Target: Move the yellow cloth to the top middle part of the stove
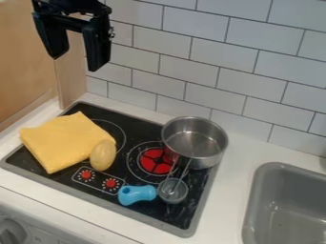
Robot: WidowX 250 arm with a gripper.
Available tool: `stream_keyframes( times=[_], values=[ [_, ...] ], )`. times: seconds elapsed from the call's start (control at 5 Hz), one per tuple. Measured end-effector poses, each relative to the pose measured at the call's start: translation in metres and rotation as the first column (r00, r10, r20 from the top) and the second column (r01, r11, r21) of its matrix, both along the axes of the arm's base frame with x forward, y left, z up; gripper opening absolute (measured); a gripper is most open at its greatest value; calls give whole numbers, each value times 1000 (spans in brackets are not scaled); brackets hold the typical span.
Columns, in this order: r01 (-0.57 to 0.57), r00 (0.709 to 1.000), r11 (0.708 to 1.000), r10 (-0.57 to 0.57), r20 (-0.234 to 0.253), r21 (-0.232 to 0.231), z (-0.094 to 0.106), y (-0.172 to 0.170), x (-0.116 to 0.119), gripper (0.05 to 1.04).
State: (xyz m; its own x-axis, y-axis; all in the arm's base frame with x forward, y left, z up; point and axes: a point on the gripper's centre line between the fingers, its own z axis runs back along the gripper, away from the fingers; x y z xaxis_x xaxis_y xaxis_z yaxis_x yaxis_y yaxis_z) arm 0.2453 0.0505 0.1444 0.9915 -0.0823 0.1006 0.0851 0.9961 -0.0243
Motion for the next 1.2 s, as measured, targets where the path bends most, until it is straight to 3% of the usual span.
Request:
stream_keyframes(
  times=[0.4,0.6,0.8,1.2],
  values=[
    [-39,987,998,30,-160,-49,-33,5,-16,998],
    [-70,989,996,63,-138,-52,-28,23,3,998],
    [-80,984,996,75,-161,-25,-42,33,8,998],
    [-108,984,994,108,-143,7,-80,52,10,998]
  ],
)
